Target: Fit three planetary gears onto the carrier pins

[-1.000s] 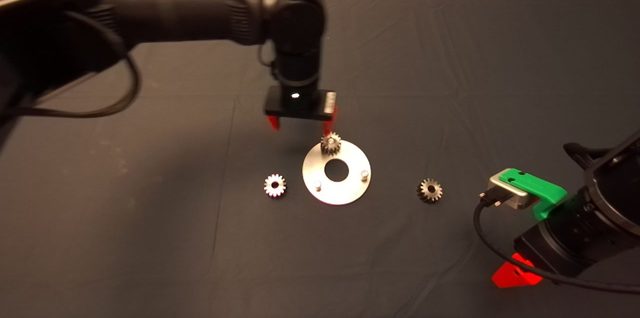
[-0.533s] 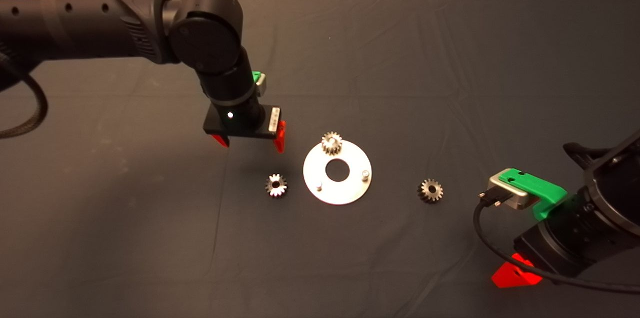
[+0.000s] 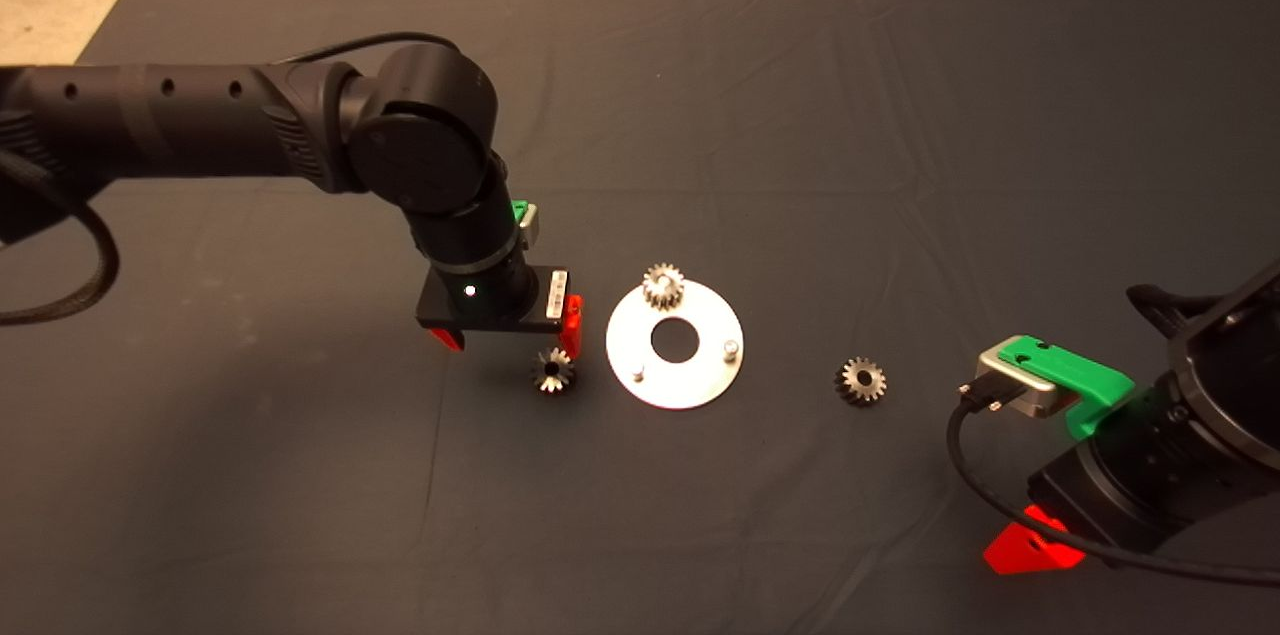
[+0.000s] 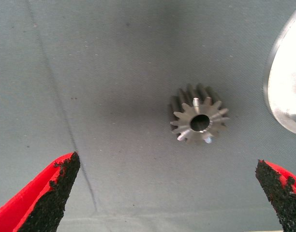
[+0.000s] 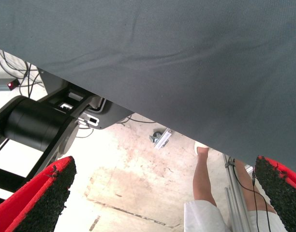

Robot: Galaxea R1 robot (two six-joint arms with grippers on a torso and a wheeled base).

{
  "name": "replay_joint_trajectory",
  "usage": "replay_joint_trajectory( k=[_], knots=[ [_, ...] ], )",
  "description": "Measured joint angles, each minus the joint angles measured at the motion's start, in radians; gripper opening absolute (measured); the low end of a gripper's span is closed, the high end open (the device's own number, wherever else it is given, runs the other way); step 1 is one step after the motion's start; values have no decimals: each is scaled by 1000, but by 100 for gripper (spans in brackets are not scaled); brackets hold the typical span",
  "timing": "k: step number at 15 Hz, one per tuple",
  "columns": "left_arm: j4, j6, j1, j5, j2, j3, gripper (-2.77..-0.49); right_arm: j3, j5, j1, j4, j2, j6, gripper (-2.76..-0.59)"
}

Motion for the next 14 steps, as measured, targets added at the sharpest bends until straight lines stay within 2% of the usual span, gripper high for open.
replay_joint_trajectory(
  k=[3,7,10,14],
  knots=[
    [11,-1,10,0,3,0,-64,0,0,0,0,0,0,-60],
    [34,-1,59,0,31,0,-64,0,1,0,0,-3,-3,-60],
    [70,-1,66,0,36,-1,-64,0,-1,0,0,-17,-3,-60],
    [80,-1,91,-1,68,-7,-64,0,1,0,0,-17,-3,-60]
  ],
)
